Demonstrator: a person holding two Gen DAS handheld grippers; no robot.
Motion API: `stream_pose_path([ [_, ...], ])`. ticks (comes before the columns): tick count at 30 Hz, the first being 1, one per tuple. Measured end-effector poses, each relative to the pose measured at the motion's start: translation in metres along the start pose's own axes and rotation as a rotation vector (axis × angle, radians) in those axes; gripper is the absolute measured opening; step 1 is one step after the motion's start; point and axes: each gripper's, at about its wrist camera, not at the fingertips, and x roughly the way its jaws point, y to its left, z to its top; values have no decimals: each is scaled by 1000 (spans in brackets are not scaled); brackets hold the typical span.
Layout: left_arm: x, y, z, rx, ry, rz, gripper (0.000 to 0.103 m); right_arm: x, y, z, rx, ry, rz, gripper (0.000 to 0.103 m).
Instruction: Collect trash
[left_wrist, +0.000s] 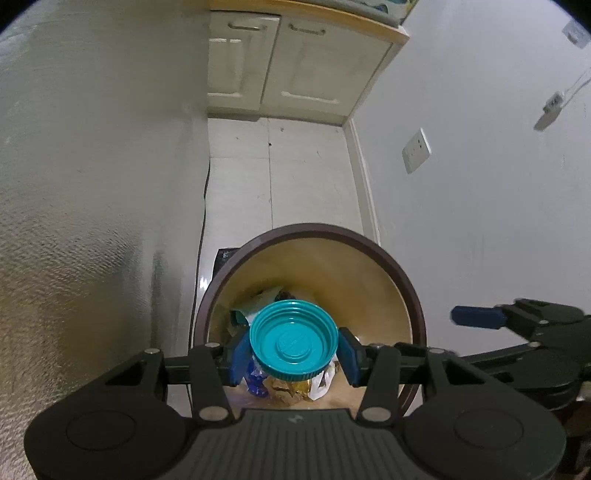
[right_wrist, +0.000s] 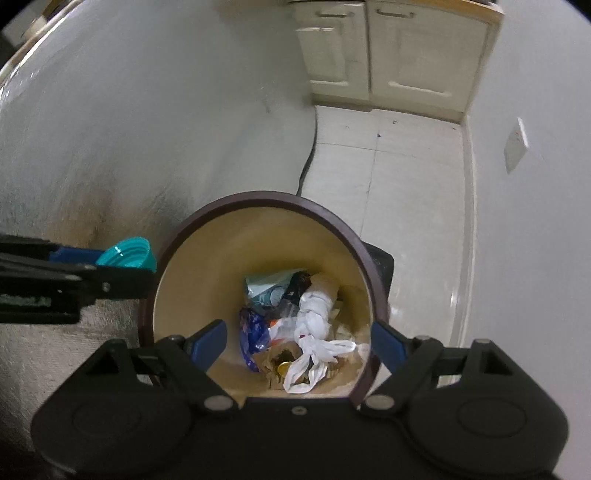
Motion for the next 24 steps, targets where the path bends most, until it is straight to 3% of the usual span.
stream_pose_path([
  [3, 6, -1, -1, 10, 23, 16, 51, -6, -7, -3, 38, -11, 6, 85],
  [7, 10, 0, -9, 13, 63, 35, 71, -13, -14, -10, 83, -15, 18, 85],
  [13, 8, 4, -18, 18, 92, 62, 78, -19, -15, -16, 101, -26, 16, 85],
  [24, -18, 6, -18, 10, 71, 76, 96, -48, -11, -17, 114, -61, -1, 88],
])
